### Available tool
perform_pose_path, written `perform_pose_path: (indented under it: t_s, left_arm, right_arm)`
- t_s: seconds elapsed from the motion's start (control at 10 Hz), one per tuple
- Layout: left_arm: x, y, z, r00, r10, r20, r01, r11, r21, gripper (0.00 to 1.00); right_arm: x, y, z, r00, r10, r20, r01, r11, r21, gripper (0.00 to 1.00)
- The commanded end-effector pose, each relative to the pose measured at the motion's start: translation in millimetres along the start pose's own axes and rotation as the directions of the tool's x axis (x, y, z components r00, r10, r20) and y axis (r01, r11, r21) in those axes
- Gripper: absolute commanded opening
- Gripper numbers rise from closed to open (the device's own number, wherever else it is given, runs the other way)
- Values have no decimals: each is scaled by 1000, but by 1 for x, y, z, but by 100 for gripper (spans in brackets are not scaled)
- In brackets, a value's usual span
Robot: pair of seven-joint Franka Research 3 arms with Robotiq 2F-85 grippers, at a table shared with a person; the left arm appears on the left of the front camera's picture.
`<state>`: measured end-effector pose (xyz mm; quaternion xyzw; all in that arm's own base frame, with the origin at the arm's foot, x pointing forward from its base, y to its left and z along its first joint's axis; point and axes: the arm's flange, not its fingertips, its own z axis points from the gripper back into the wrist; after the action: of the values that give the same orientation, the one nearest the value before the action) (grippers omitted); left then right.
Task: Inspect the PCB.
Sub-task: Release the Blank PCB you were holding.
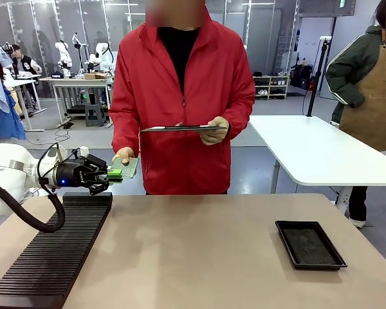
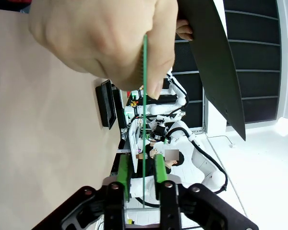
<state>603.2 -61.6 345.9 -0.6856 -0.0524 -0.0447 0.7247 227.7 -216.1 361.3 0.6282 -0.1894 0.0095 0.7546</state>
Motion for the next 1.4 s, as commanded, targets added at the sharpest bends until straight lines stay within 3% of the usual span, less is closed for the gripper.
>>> perform_pose_path:
  t_s: [0.0, 0.1, 0.2, 0.3, 0.6, 0.7, 1.3]
  left_arm:
    - [-4, -1, -1, 1000, -6, -14, 6, 1000, -14, 60]
    - [-4, -1, 0, 1000, -4, -5, 4, 1000, -15, 93]
    - [-4, 0, 0, 1000, 1, -2, -1, 1000, -16, 88]
    - [-4, 1, -1, 1000, 5, -3, -5, 1000, -17, 100]
    - [-4, -1, 1, 1000, -1, -1, 1, 1000, -18, 96]
    - [-4, -2, 0, 1000, -2, 1, 2, 1000, -15, 100]
    - [-1, 1, -1, 1000, 2, -1, -2, 1000, -1, 100]
  right_arm:
    - [0, 1, 0, 1000, 5, 4, -5, 1000, 10, 100]
    - [0, 1, 0, 1000, 5, 4, -5, 1000, 10, 100]
    - [0, 1, 0, 1000, 5, 4, -5, 1000, 10, 100]
    - [0, 1, 0, 1000, 5, 4, -5, 1000, 10, 100]
    - [0, 1, 0, 1000, 5, 4, -5, 1000, 10, 100]
    - [0, 1, 0, 1000, 5, 4, -5, 1000, 10, 100]
    - [0, 1, 0, 1000, 5, 4, -5, 1000, 10, 100]
